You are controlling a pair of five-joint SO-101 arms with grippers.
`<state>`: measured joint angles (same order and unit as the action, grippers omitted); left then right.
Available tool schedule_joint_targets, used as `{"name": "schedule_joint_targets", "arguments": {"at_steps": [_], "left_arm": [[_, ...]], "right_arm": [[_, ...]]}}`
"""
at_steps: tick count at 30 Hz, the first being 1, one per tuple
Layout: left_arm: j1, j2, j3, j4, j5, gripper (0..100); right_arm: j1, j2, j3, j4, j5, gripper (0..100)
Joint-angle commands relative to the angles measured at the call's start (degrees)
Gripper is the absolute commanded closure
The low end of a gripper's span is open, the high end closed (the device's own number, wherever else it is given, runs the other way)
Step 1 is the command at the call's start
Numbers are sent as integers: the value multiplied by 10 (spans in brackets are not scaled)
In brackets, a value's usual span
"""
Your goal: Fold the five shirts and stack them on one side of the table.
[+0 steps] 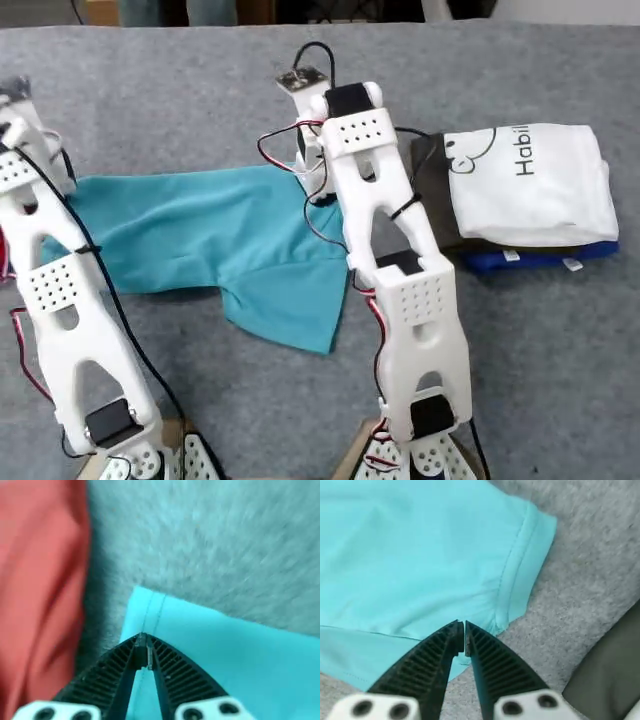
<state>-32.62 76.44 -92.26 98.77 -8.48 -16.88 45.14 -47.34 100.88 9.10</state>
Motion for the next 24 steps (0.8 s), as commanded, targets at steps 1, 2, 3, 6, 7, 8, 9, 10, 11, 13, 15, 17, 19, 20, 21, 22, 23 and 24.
{"name": "schedule_joint_targets", "arguments": {"at_steps": [1,2,3,6,7,8,9,10,11,13,15,17,19,20,21,22,23,24], "left_arm": [[-15,32,-17,-52,-19,970],[-21,42,-22,-62,-19,970],[-25,49,-31,-69,-20,970],[-35,50,-32,-89,-20,970],[-37,50,-31,-90,-18,970],[-38,50,-31,-90,-18,970],[-37,50,-31,-90,-20,970],[-37,50,-30,-89,-20,970],[-36,51,-31,-83,-20,970],[-34,51,-31,-68,-22,968],[-25,51,-31,-64,-47,967],[-15,51,-30,-59,-95,967],[-7,51,-31,-39,-133,968],[-5,51,-31,-33,-146,970],[-3,51,-31,-30,-155,970],[-3,51,-31,-31,-162,970],[-3,51,-31,-31,-165,970],[-3,51,-31,-30,-165,970]], "right_arm": [[11,22,0,-1,3,984],[12,36,-1,-1,4,984],[19,51,-4,-1,4,984],[47,90,-7,-1,4,984],[57,100,-7,-2,4,984],[62,105,-7,-2,4,984],[64,108,-7,0,4,984],[63,107,-9,1,4,984],[62,102,-13,2,4,984],[57,86,-23,2,4,984],[55,62,-33,2,4,984],[53,30,-32,3,4,984],[47,-7,-27,4,4,984],[44,-25,-16,4,4,984],[37,-48,-1,4,4,984],[28,-73,18,4,4,984],[20,-100,44,4,5,984],[8,-128,73,4,15,984]]}}
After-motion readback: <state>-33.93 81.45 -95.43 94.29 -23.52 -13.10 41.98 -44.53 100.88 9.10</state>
